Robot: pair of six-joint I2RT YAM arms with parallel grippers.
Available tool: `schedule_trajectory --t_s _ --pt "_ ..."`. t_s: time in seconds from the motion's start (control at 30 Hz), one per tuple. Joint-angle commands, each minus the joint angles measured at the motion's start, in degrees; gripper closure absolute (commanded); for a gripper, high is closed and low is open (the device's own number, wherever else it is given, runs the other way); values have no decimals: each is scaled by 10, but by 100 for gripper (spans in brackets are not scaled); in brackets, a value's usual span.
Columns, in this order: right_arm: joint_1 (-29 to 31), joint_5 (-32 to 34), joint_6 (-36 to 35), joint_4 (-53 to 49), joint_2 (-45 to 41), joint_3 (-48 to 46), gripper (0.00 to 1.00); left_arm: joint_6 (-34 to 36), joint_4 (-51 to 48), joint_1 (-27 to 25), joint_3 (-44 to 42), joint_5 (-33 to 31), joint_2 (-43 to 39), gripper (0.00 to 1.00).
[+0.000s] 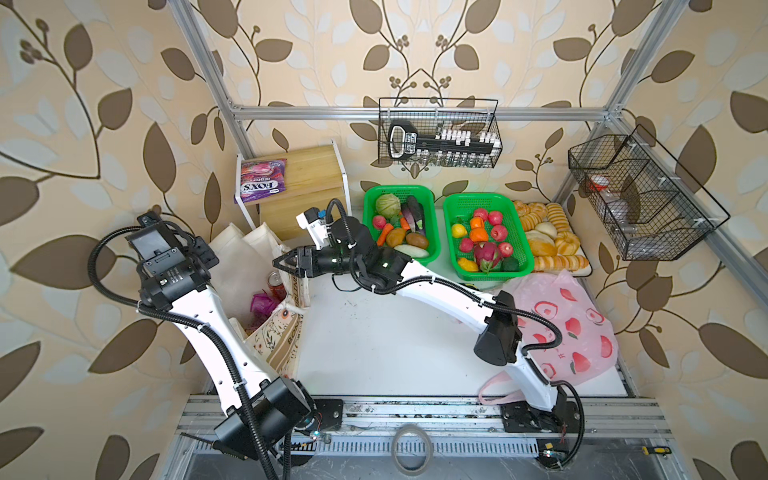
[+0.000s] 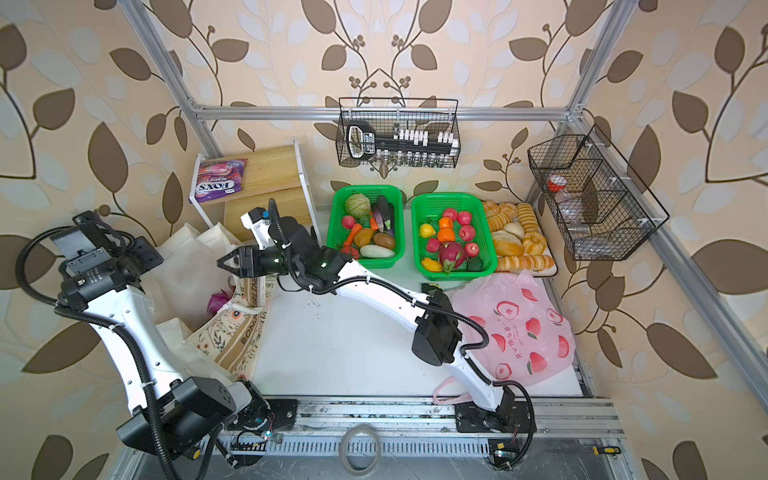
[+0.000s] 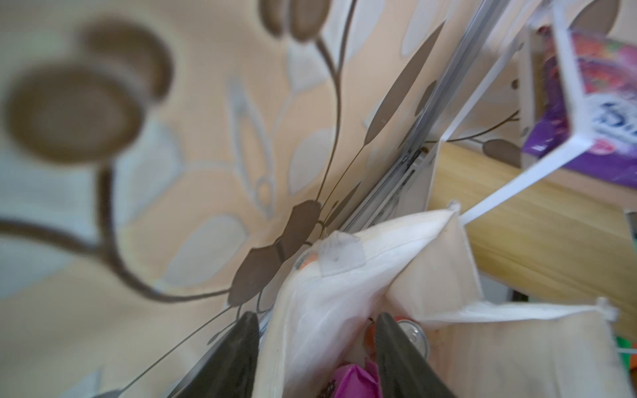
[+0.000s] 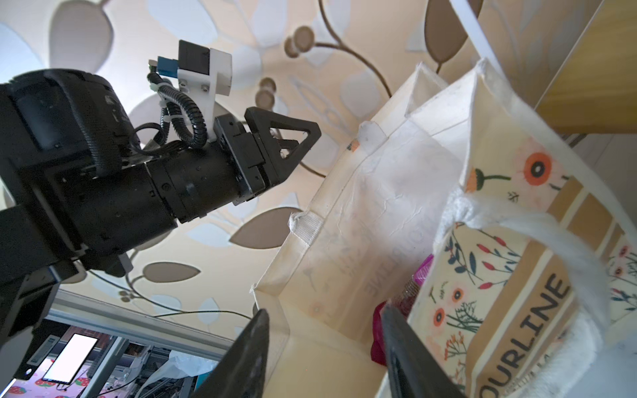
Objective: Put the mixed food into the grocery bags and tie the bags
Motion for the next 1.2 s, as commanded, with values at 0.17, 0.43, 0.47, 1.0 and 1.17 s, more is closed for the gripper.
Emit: schedule_trajectory --t_s 0.17,0.43,0.47,1.0,1.17 --pt "-59 70 -135 -55 -222 -192 36 -189 36 -3 107 305 -46 23" --pt "-231 216 -138 -69 -550 -611 39 -311 201 -306 52 506 -59 4" --pt "-257 231 -138 -93 -587 -653 41 -283 163 -361 55 482 -55 4" --pt "-430 403 48 -397 -816 -950 45 -269 166 -889 -112 176 51 13" --pt "-431 429 57 -369 -787 -988 48 -273 154 -895 -141 128 53 13"
